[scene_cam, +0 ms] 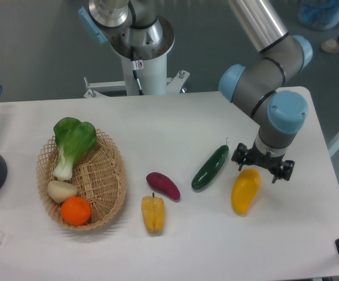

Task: Pick up the mango from the table
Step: 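Lower the open gripper down over the yellow mango, then close the gripper fingers around the yellow mango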

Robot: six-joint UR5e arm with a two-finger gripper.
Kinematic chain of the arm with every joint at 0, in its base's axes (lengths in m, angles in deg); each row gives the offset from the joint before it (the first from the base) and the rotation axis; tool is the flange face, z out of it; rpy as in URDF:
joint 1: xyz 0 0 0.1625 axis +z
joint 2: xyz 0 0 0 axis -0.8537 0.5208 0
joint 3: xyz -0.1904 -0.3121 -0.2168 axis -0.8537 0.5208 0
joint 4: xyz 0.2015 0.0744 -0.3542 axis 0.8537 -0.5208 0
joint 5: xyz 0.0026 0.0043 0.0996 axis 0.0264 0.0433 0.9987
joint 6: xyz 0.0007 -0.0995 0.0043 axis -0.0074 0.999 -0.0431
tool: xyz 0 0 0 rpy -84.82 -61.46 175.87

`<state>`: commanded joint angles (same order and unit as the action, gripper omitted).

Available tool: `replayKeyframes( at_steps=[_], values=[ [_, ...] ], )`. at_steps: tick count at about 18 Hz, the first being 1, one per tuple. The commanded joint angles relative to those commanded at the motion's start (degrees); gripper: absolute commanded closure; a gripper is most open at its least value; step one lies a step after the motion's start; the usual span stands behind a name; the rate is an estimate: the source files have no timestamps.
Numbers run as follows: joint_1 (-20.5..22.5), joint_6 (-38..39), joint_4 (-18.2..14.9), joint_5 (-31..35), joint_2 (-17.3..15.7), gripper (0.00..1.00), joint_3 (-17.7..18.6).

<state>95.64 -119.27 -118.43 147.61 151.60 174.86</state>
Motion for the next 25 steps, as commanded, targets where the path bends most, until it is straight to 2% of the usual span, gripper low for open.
replayKeyframes(
  at_steps=[14,19,23,25],
  values=[
    [-1.23,1.85,0.09,0.09,3.69,0.02,-0.97],
    [-1.15,1.23,0.09,0.09,3.78,0.37,-1.05],
    [-1.14,1.23,0.00,0.17,3.70,0.59,-1.05],
    [-1.14,1.23,0.00,0.09,3.43,0.63,-1.05]
  ],
)
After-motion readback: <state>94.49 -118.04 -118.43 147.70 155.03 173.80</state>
